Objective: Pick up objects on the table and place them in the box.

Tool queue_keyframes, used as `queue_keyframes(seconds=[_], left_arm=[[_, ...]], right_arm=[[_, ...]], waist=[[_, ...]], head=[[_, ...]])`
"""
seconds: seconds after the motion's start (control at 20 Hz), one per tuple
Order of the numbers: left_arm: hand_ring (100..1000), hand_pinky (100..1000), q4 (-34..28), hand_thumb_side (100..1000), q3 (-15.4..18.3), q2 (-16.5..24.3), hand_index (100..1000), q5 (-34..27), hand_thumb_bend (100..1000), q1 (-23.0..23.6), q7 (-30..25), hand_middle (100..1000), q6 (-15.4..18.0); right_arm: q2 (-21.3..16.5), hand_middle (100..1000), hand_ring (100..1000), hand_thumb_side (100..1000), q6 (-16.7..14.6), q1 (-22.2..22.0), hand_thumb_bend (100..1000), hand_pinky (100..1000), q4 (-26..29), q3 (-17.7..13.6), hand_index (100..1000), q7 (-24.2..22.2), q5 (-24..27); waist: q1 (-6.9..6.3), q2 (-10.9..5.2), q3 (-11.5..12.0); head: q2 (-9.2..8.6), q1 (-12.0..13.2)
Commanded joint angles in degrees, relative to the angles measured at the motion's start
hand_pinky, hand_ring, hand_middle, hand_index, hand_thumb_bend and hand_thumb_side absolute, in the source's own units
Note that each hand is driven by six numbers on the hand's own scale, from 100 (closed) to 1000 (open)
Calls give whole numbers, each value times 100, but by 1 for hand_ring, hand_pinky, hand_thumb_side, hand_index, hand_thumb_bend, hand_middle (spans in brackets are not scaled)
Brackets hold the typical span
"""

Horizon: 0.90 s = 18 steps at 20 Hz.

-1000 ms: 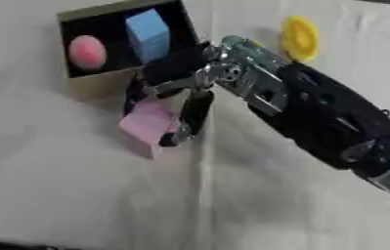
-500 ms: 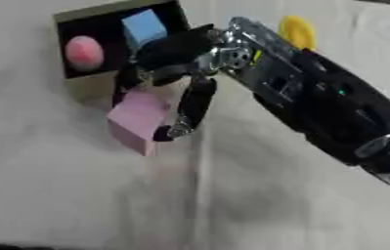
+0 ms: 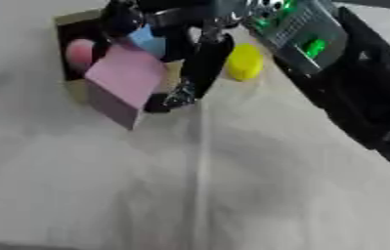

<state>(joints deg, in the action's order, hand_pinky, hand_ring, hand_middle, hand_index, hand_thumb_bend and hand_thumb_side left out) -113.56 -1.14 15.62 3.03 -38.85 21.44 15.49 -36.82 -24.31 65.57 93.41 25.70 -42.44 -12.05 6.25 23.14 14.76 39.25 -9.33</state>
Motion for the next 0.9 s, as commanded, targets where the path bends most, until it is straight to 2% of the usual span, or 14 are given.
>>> queue_keyframes(seconds=[0.05,0.5,0.9], left_arm=[[714,716,-103,493,51,83,812,-8,535,-71,36,669,19],[714,716,-103,492,25,51,811,-25,537,-120,48,668,39],[715,716,-103,495,-18,7,811,-49,539,-191,-10,668,42]], right_arm=[[113,456,782,213,-498,269,121,817,-396,-287,598,-387,-163],[639,443,785,207,-421,782,105,820,-1525,-667,594,-19,-650],[1043,467,791,212,-492,1146,112,821,-2615,-942,618,365,-1556]], waist=[[-22,-169,6],[6,-132,63],[63,-66,148]], head=[[-41,-53],[-68,-147],[-157,-245]])
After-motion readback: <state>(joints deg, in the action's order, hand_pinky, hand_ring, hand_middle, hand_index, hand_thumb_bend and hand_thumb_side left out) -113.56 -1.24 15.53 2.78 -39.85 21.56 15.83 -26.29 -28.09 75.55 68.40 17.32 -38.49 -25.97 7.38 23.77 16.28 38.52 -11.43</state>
